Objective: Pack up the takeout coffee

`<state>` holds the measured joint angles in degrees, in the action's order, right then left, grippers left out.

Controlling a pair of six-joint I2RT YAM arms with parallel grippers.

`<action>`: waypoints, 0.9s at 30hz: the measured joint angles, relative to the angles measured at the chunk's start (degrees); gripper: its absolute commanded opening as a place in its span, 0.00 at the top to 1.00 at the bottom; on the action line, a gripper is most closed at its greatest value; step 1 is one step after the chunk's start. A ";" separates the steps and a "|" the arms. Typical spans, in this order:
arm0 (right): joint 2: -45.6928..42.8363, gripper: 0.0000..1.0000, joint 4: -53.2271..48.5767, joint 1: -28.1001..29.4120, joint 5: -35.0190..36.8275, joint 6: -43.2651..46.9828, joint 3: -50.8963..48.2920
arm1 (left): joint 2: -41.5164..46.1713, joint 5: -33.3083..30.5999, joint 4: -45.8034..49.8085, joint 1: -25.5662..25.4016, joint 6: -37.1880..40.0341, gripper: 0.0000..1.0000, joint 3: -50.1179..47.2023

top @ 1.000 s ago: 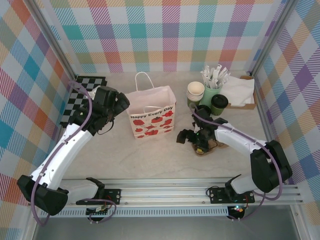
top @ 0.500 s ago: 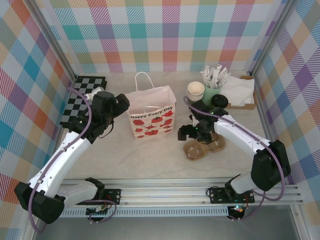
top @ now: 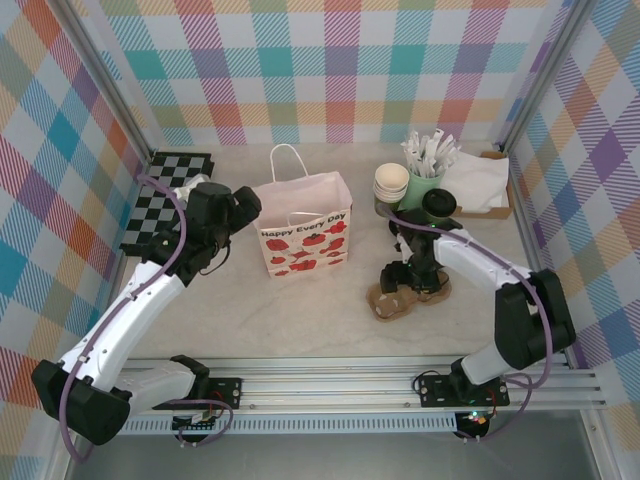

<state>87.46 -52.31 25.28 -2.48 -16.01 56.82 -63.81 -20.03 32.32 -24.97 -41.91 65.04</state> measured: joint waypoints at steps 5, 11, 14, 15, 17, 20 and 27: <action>1.99 0.20 1.73 6.95 -2.56 -2.38 0.02 | 0.57 0.00 -0.96 0.00 -0.33 0.00 -0.72; 1.97 0.22 2.95 8.85 0.07 -7.80 -0.22 | 0.57 -0.13 -0.98 0.00 -0.35 0.00 -0.72; 1.97 0.26 3.80 9.20 1.68 -7.96 -1.18 | 0.55 -0.28 -0.96 0.00 -0.35 0.00 -0.72; 1.97 0.27 4.07 9.73 2.16 -7.48 -1.46 | 0.55 -0.33 -0.94 0.00 -0.35 0.00 -0.72; 2.16 0.27 4.35 11.02 3.30 -6.97 -1.60 | 0.55 -0.66 -0.87 0.00 -0.44 0.00 -0.72; 3.61 0.27 4.44 12.41 5.81 -6.47 -1.60 | 0.55 -0.70 -0.35 0.00 -0.50 0.00 -0.72; 5.84 0.30 5.01 13.00 9.94 -5.57 -2.32 | 0.55 -1.62 0.55 0.00 -0.70 0.00 -0.72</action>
<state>93.30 -47.31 38.28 7.46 -21.58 54.50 -63.26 -21.65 32.86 -24.97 -42.61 64.31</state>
